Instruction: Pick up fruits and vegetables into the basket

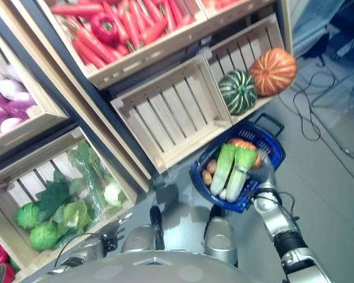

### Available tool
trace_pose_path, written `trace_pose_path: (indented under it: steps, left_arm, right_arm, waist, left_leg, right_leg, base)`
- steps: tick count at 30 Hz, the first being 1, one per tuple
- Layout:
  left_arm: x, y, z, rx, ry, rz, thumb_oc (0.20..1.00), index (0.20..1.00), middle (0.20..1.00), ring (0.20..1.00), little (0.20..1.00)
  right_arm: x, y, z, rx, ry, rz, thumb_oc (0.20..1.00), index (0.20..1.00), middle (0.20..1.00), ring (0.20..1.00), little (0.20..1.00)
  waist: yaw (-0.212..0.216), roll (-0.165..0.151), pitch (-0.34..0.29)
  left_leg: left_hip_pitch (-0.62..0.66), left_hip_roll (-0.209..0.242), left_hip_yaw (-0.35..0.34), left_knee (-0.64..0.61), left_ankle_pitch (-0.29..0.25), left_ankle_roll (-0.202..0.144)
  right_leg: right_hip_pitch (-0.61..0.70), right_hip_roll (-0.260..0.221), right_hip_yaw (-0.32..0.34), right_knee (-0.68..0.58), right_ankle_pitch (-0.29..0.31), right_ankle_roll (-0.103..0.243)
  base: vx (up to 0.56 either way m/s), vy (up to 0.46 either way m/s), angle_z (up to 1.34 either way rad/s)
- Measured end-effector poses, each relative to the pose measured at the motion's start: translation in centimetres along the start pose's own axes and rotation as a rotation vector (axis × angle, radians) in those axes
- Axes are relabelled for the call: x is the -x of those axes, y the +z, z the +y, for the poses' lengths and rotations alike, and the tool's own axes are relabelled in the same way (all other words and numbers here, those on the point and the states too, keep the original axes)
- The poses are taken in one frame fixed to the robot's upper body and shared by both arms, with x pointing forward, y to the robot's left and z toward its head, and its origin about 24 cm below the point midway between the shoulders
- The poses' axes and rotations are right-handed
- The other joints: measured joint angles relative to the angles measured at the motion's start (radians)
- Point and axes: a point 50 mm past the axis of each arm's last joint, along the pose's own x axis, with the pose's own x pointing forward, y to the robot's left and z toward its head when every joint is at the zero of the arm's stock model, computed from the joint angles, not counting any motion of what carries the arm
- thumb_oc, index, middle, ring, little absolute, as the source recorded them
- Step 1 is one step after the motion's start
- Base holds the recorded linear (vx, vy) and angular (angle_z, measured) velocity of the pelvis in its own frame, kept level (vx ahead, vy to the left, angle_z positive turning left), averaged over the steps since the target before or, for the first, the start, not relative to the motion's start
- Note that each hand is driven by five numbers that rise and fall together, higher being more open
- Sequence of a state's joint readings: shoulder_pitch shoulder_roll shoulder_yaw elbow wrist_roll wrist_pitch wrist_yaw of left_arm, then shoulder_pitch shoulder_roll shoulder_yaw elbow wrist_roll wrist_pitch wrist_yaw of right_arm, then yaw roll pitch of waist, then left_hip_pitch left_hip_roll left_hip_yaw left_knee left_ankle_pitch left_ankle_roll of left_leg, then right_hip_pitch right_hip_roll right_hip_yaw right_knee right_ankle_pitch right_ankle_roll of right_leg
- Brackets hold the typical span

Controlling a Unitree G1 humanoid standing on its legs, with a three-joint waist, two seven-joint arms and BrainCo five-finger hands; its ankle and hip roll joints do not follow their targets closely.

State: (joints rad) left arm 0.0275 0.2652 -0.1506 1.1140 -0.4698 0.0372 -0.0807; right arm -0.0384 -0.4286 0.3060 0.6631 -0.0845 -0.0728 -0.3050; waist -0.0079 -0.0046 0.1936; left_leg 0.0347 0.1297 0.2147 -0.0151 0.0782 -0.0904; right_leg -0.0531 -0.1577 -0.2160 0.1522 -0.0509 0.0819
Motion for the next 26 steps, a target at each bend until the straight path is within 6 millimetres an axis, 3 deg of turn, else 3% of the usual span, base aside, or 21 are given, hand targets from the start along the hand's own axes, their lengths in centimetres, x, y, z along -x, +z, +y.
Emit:
trace_pose_path:
  steps: [3, 4, 8, 11, 19, 26]
  left_arm:
    - [0.0, -0.2, 0.1, -0.021, 0.01, 0.011, 1.0, 1.0, 1.0, 1.0, 1.0]
    - [0.0, -0.6, 0.3, -0.035, 0.017, 0.026, 1.0, 1.0, 1.0, 1.0, 1.0]
    - [0.0, -0.8, 0.3, -0.069, 0.023, 0.037, 1.0, 1.0, 1.0, 1.0, 1.0]
    - [0.0, -1.6, 0.0, -0.078, 0.019, 0.063, 1.0, 1.0, 1.0, 1.0, 1.0]
    - [0.1, -2.7, -0.5, -0.077, 0.003, 0.098, 1.0, 1.0, 1.0, 1.0, 1.0]
    - [0.0, -2.5, -0.9, -0.149, -0.017, 0.117, 1.0, 1.0, 1.0, 1.0, 1.0]
  right_arm:
    - [0.9, -2.6, 3.2, -0.091, 0.19, 0.182, 1.0, 1.0, 1.0, 1.0, 1.0]
    - [1.8, -4.0, 4.9, -0.124, 0.275, 0.269, 1.0, 1.0, 1.0, 1.0, 1.0]
    - [4.9, -7.3, 8.6, -0.184, 0.438, 0.495, 1.0, 1.0, 1.0, 1.0, 1.0]
    - [6.1, -9.4, 8.5, -0.24, 0.447, 0.638, 1.0, 1.0, 1.0, 1.0, 1.0]
    - [8.5, -11.9, 8.5, -0.415, 0.48, 0.863, 1.0, 1.0, 1.0, 1.0, 1.0]
    - [8.9, -12.1, 8.7, -0.398, 0.535, 0.891, 1.0, 1.0, 1.0, 1.0, 1.0]
  waist:
    - [0.008, -0.015, -0.027]
    - [0.012, -0.022, -0.046]
    - [0.028, -0.025, -0.066]
    - [0.032, -0.021, -0.093]
    - [0.031, -0.004, -0.118]
    - [0.031, -0.001, -0.123]
  left_leg:
    - [0.03, -0.006, -0.002, -0.02, 0.0, 0.001]
    - [0.033, -0.009, -0.003, -0.028, 0.0, 0.002]
    - [0.056, -0.015, -0.006, -0.047, 0.003, 0.004]
    - [0.07, -0.024, -0.006, -0.066, 0.006, 0.008]
    - [0.102, -0.028, 0.001, -0.073, 0.004, 0.007]
    - [0.112, -0.024, 0.004, -0.073, 0.0, 0.007]
  right_leg:
    - [0.053, 0.004, -0.018, -0.059, 0.024, 0.007]
    - [0.063, 0.005, -0.02, -0.079, 0.028, 0.011]
    - [0.101, 0.004, -0.037, -0.124, 0.047, 0.016]
    - [0.118, 0.003, -0.044, -0.149, 0.054, 0.021]
    - [0.156, 0.006, -0.042, -0.178, 0.065, 0.025]
    - [0.166, 0.013, -0.039, -0.185, 0.067, 0.022]
  base:
    - [-0.03, 0.036, 0.09]
    - [-0.03, 0.06, 0.04]
    - [-0.02, 0.065, 0.03]
    - [-0.01, 0.058, 0.05]
    - [0.01, 0.034, -0.02]
    - [0.01, -0.017, -0.01]
